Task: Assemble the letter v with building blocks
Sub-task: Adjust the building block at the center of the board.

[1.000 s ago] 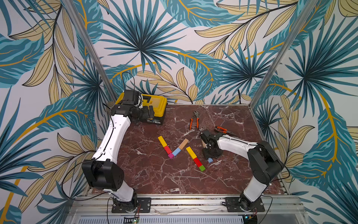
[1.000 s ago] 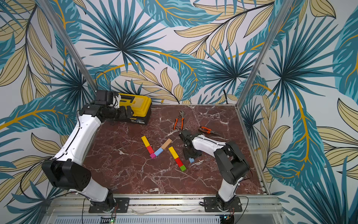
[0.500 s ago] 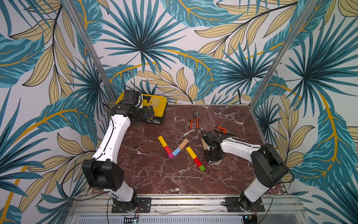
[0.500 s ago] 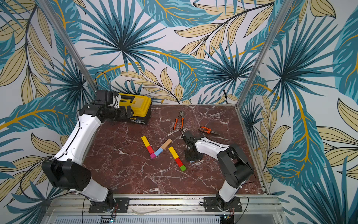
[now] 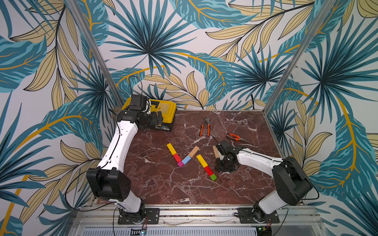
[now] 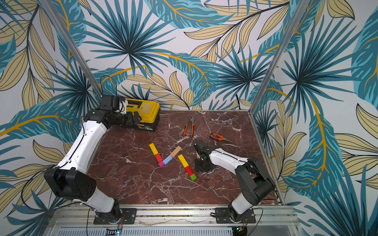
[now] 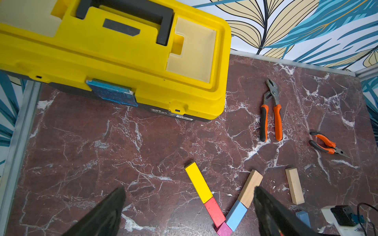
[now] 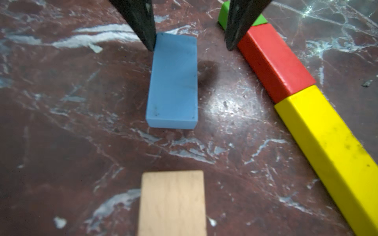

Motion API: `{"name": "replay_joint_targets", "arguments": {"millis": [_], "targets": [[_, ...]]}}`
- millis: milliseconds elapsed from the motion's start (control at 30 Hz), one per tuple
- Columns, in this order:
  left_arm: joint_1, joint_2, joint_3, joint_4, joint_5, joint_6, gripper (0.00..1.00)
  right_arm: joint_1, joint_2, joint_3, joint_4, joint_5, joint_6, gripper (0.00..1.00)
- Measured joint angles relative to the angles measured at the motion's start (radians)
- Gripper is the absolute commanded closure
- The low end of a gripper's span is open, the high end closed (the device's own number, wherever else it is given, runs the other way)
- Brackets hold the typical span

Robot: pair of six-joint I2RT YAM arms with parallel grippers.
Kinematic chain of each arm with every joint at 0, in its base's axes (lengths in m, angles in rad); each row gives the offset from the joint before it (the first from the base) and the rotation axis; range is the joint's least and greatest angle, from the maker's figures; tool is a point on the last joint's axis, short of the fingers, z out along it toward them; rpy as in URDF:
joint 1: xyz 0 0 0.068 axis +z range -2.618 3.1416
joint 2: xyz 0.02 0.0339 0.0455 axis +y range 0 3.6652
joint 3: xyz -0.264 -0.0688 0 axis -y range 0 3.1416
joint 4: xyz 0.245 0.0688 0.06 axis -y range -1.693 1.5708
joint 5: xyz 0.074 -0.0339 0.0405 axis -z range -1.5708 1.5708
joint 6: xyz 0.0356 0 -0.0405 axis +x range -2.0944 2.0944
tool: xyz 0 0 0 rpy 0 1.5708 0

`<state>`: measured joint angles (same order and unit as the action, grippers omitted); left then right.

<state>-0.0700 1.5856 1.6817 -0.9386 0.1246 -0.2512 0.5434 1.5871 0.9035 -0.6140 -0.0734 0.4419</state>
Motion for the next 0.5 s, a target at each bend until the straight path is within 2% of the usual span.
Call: {"name": "replay_joint_targets", "arguments": {"millis": [167, 367, 500], "targets": [[0.000, 0.000, 0.000, 0.000, 0.000, 0.000, 0.01, 0.031, 0.009, 0.023, 0.018, -0.027, 0.006, 0.43], [0.000, 0.000, -0.002, 0.003, 0.011, -0.002, 0.00, 0.040, -0.001, 0.039, 0.006, 0.019, 0.032, 0.32], [-0.021, 0.000, -0.003, 0.005, 0.022, -0.002, 0.01, 0.032, -0.102, 0.036, -0.032, 0.099, 0.063, 0.23]]}}
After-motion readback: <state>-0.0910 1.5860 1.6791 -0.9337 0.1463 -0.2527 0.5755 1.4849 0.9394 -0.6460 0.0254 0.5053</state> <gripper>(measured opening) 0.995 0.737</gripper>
